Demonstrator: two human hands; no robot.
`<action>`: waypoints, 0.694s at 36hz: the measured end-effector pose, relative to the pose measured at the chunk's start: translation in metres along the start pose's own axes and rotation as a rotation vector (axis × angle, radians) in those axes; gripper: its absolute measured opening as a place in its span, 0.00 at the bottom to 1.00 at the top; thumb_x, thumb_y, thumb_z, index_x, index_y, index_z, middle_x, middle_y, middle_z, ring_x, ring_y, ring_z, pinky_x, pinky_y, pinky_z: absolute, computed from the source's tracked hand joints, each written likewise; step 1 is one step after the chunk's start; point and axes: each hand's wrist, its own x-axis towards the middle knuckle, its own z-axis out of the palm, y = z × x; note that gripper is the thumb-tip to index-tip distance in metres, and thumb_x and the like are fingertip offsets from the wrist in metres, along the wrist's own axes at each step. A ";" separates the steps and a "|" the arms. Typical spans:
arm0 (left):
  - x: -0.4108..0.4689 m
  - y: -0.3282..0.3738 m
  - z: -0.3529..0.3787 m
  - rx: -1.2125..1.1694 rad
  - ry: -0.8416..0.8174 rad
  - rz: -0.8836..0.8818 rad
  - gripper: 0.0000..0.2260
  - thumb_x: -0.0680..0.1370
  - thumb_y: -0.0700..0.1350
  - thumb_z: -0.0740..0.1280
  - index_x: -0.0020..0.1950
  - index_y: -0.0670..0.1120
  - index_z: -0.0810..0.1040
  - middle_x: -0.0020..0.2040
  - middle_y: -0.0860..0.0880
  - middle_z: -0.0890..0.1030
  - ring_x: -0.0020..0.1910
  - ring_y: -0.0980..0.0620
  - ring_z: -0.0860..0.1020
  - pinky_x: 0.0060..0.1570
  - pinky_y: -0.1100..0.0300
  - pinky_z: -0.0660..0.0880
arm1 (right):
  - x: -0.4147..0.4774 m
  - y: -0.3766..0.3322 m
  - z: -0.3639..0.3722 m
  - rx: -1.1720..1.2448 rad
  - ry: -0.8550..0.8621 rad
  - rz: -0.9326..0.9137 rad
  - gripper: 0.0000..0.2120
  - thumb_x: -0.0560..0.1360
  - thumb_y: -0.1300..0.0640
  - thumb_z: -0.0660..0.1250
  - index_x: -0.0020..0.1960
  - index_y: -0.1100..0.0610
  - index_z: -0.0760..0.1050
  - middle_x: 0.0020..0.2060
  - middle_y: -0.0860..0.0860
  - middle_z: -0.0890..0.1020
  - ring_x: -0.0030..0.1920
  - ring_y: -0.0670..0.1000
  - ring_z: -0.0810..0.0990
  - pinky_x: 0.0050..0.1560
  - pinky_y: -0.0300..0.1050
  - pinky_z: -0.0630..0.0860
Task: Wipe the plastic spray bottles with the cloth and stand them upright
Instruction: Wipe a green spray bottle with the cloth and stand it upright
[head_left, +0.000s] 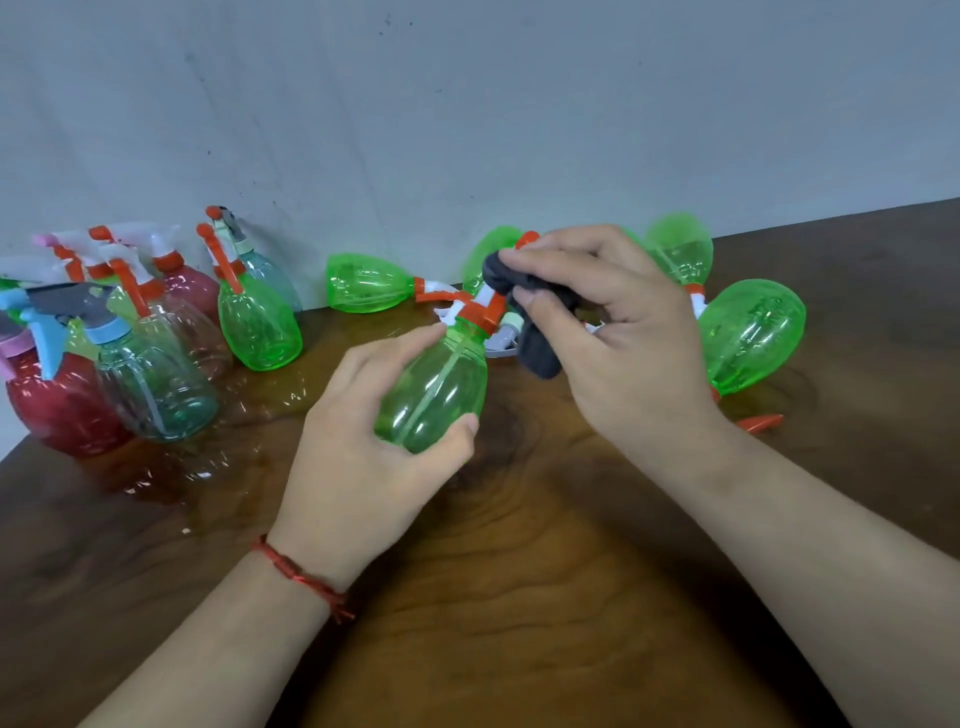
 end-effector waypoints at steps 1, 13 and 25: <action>0.000 -0.001 0.000 0.035 0.008 0.023 0.31 0.72 0.47 0.81 0.74 0.54 0.79 0.66 0.53 0.79 0.67 0.56 0.78 0.69 0.65 0.73 | -0.001 0.002 0.001 -0.048 0.006 -0.015 0.12 0.80 0.67 0.71 0.60 0.57 0.86 0.56 0.51 0.82 0.59 0.46 0.82 0.59 0.37 0.78; 0.002 -0.003 0.002 -0.112 -0.024 -0.038 0.26 0.75 0.48 0.80 0.73 0.55 0.80 0.66 0.55 0.81 0.67 0.59 0.79 0.67 0.68 0.73 | -0.006 0.001 0.005 0.082 -0.010 0.062 0.12 0.80 0.70 0.71 0.59 0.59 0.86 0.56 0.53 0.82 0.59 0.49 0.84 0.58 0.46 0.83; 0.001 0.002 0.000 -0.596 -0.251 -0.130 0.23 0.77 0.39 0.66 0.73 0.46 0.79 0.67 0.54 0.84 0.65 0.59 0.81 0.60 0.71 0.75 | 0.002 0.008 -0.004 -0.145 0.014 -0.024 0.15 0.79 0.71 0.69 0.59 0.58 0.87 0.57 0.51 0.83 0.59 0.47 0.83 0.60 0.43 0.80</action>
